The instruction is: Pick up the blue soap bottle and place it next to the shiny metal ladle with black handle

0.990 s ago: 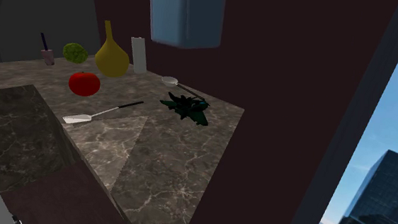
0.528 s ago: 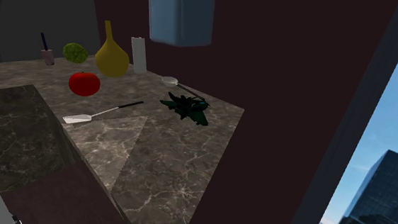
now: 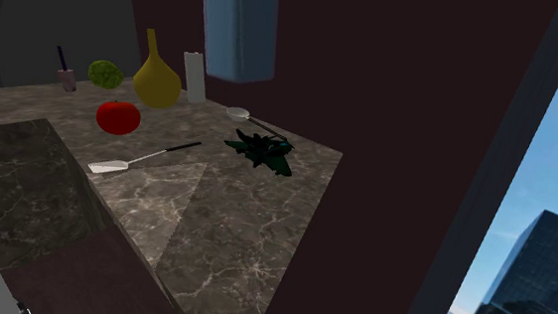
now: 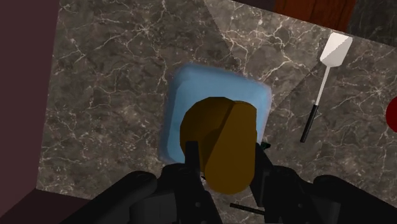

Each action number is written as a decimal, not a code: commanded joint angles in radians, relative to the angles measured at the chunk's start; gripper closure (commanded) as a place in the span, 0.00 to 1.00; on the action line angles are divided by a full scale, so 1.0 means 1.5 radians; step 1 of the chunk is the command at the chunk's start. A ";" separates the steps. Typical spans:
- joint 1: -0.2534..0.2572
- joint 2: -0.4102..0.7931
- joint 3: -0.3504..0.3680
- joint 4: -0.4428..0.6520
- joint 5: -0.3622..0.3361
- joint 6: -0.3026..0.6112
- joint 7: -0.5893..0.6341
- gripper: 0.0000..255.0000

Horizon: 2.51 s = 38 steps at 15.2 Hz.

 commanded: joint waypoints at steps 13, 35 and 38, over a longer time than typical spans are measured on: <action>0.067 0.218 0.110 0.115 -0.014 0.107 0.176 1.00; 0.230 0.646 0.144 0.535 -0.129 0.106 0.327 1.00; 0.221 0.632 0.146 0.482 -0.126 0.143 0.328 1.00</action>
